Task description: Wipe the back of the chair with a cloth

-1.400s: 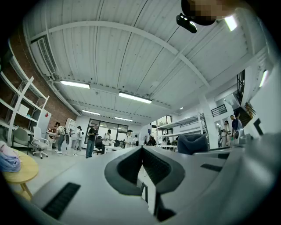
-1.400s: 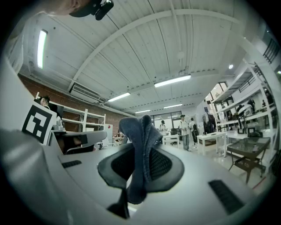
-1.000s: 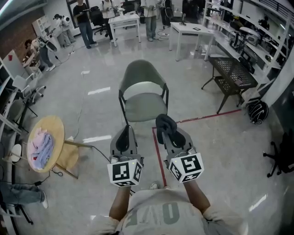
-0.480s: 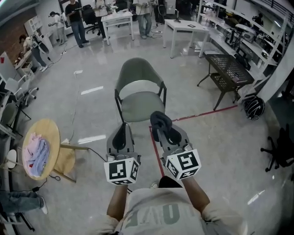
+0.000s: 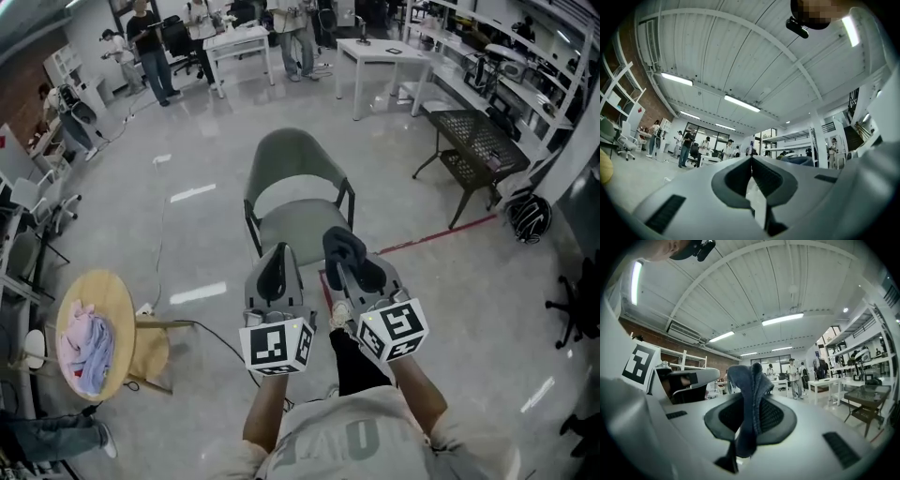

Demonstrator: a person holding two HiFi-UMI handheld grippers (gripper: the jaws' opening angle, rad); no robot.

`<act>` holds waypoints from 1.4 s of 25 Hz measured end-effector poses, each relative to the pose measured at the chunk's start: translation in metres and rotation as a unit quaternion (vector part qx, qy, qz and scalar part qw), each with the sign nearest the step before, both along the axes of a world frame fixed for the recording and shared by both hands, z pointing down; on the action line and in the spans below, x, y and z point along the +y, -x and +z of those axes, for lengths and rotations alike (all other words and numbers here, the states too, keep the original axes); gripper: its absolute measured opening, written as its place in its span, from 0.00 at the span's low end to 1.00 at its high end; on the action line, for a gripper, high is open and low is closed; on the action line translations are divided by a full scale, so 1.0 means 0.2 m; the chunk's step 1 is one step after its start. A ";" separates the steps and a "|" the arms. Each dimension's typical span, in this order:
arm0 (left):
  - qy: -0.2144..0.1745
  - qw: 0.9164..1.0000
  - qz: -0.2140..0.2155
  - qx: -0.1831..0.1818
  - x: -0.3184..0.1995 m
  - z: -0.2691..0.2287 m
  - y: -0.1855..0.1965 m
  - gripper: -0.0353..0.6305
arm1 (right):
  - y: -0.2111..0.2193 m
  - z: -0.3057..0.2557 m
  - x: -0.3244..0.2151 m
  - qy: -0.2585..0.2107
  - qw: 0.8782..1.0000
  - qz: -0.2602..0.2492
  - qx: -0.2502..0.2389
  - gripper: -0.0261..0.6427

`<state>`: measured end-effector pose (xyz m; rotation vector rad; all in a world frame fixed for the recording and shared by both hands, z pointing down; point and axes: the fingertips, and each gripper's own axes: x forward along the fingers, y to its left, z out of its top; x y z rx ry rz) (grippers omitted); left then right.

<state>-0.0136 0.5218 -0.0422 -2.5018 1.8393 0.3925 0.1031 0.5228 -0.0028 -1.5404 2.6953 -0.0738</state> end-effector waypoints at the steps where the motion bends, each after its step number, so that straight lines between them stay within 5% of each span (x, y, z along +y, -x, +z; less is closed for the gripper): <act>1: 0.001 1.000 -0.002 0.005 -0.07 0.02 0.02 0.08 | 0.02 0.00 -0.07 -0.003 1.000 -0.005 0.002 0.13; 6: 0.002 1.000 -0.022 -0.006 -0.52 0.12 0.07 0.08 | 0.08 0.05 -0.54 -0.023 0.999 -0.025 0.010 0.13; 12: -0.026 0.998 -0.033 -0.037 -1.38 0.14 0.22 0.08 | 0.30 0.05 -1.38 -0.067 0.997 -0.036 0.011 0.13; 19: -0.013 0.999 -0.037 -0.027 -2.07 0.07 0.35 0.08 | 0.43 -0.08 -2.11 -0.067 0.996 -0.051 0.016 0.13; 35: 0.034 0.999 -0.042 0.001 -2.41 0.08 0.55 0.08 | 0.58 -0.03 -2.39 -0.006 0.999 -0.038 0.019 0.13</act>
